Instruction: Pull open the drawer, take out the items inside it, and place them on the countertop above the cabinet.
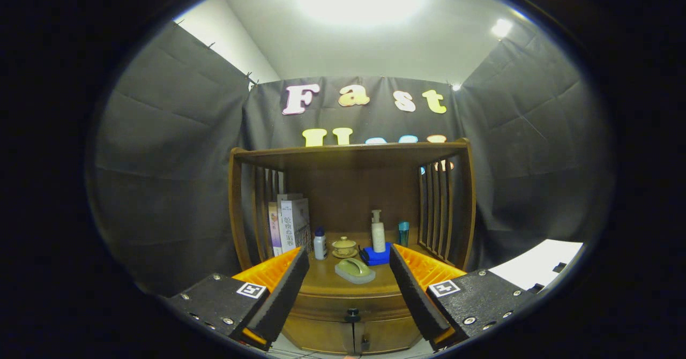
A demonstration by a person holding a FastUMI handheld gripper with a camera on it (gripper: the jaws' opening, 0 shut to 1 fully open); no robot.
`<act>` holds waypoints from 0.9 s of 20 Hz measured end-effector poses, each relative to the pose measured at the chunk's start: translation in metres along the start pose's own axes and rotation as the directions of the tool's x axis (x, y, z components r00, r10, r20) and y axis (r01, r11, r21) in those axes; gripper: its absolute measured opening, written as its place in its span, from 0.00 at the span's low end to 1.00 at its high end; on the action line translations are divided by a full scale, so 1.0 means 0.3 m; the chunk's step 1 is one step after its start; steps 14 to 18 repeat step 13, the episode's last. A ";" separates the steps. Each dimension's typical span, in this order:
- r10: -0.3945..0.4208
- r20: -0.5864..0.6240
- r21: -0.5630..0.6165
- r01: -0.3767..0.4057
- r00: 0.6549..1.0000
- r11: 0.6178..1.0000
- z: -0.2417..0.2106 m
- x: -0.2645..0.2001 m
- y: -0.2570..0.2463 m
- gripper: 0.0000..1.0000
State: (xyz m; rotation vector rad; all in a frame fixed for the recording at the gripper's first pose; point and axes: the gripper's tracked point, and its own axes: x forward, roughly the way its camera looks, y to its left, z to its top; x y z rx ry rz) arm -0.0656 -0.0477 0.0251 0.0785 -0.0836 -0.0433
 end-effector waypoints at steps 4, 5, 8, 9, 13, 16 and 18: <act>-0.020 0.014 -0.023 0.020 1.000 1.000 0.025 -0.034 -0.025 0.95; -0.011 0.021 -0.020 0.012 1.000 1.000 0.029 -0.032 -0.021 0.94; -0.024 0.016 -0.031 0.025 1.000 0.999 0.016 -0.025 -0.040 0.94; -0.023 0.007 -0.040 0.023 1.000 0.999 0.007 -0.020 -0.036 0.94; -0.005 -0.022 -0.048 0.004 1.000 0.999 -0.019 -0.010 -0.009 0.94; -0.005 -0.022 -0.048 0.004 1.000 0.999 -0.019 -0.010 -0.009 0.94; -0.005 -0.022 -0.048 0.004 1.000 0.999 -0.019 -0.010 -0.009 0.94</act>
